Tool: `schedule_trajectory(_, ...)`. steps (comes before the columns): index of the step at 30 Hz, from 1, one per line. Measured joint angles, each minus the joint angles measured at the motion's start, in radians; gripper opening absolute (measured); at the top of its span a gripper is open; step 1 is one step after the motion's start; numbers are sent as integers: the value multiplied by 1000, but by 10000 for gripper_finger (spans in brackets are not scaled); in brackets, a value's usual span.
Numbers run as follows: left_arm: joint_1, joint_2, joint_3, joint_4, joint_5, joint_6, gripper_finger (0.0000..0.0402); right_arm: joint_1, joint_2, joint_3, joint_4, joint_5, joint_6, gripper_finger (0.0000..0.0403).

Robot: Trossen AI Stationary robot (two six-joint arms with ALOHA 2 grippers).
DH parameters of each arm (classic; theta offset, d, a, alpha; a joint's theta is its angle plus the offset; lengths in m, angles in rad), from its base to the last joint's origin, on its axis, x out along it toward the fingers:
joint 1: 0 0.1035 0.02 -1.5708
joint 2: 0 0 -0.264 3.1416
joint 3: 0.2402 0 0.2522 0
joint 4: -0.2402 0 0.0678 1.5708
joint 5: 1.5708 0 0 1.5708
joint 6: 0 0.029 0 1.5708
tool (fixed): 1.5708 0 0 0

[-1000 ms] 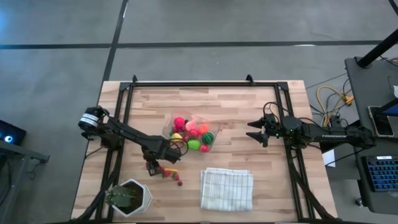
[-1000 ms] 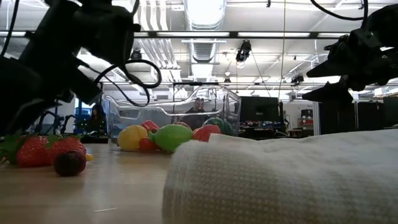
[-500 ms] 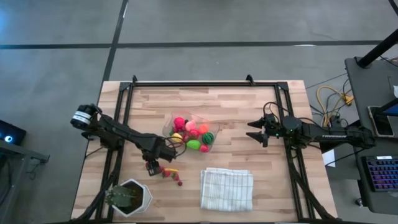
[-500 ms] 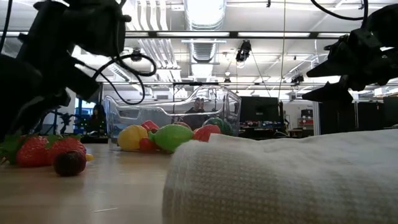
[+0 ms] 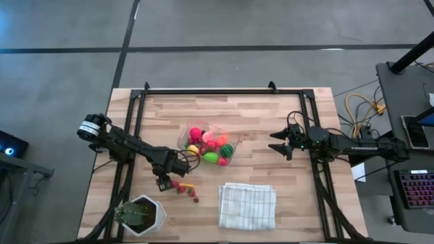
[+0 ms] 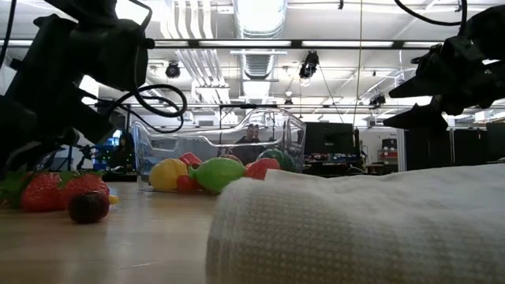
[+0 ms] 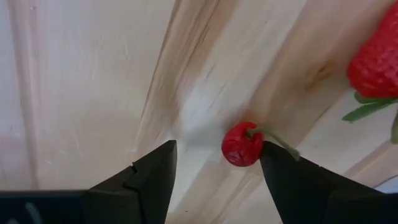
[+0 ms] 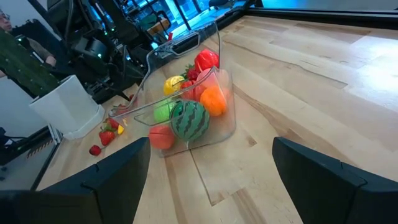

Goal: Pick and placing Produce into tupperware
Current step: Put the red cherry into the transparent bin

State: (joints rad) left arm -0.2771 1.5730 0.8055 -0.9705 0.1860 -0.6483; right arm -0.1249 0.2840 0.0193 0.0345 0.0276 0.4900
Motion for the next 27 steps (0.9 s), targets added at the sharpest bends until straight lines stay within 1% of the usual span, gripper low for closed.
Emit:
schedule_trajectory(5,0,0,-8,0,0,0,215,0,0,0,0,0,0,329)
schedule_trajectory(7,0,0,-10,10,0,-1,208,0,0,0,0,0,0,329)
schedule_trajectory(11,0,0,-12,42,-2,-24,173,0,0,0,0,0,0,329)
schedule_trajectory(18,0,0,-13,50,-1,-30,107,0,0,0,0,0,0,329)
schedule_trajectory(24,0,0,-13,54,7,-54,68,0,0,0,0,0,0,329)
schedule_trajectory(27,0,0,-9,55,36,-79,53,0,0,0,0,0,0,329)
